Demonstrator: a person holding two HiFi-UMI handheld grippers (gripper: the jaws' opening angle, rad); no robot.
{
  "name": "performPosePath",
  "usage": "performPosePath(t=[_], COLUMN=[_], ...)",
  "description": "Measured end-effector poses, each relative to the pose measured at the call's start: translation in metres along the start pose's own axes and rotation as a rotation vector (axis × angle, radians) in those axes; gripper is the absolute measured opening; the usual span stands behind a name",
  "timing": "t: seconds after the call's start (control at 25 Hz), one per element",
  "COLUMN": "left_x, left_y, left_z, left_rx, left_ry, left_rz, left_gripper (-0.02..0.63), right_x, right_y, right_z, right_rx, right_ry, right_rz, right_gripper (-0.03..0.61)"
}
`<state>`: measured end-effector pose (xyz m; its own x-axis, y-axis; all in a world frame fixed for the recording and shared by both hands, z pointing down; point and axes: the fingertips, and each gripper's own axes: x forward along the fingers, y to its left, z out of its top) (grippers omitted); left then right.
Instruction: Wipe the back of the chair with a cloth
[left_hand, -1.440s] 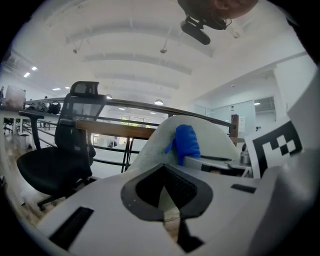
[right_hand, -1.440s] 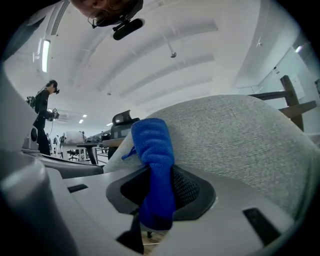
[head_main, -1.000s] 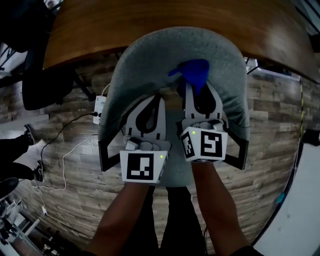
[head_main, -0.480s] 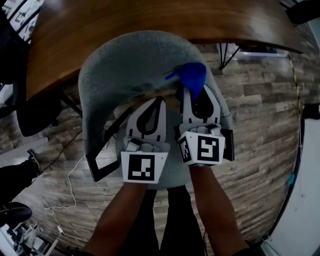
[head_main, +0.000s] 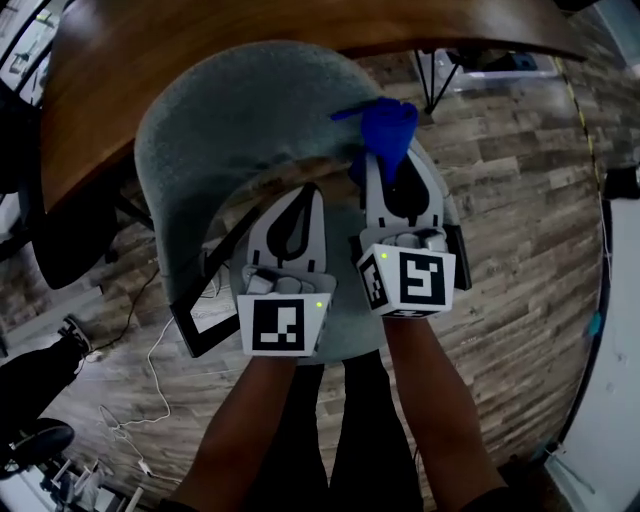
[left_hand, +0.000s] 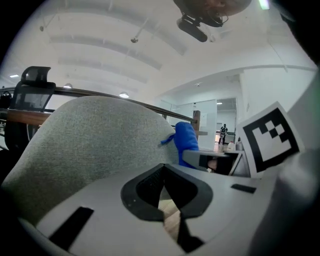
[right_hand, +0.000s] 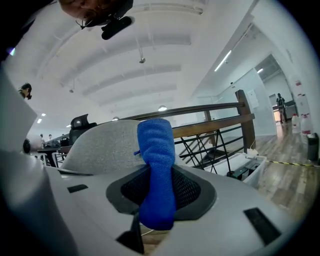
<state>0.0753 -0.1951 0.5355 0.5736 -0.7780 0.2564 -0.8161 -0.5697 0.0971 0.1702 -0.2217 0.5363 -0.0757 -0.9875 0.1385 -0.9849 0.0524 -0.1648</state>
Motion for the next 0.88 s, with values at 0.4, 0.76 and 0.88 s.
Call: performPosePath(t=[0.4,0.76,0.88], left_x=[-0.052,-0.106,-0.121], left_y=[0.07,0.137,0.145], left_z=[-0.023,-0.049,-0.055], left_rx=[-0.06,-0.147,-0.159], left_ry=[0.019,0.018,0.01], left_rz=[0.184,0.346,0.376], left_gripper=[0.008,0.008,0.008], right_x=[0.009,0.011,0.005], right_y=[0.096,0.198,0.22], right_z=[-0.013,-0.049,-0.06], right_rx=[-0.049,-0.094,-0.097], right_ry=[0.018,0.099,0.113], right_rz=[0.236,0.504,0.565], right_gripper=[0.11,0.11,0.11])
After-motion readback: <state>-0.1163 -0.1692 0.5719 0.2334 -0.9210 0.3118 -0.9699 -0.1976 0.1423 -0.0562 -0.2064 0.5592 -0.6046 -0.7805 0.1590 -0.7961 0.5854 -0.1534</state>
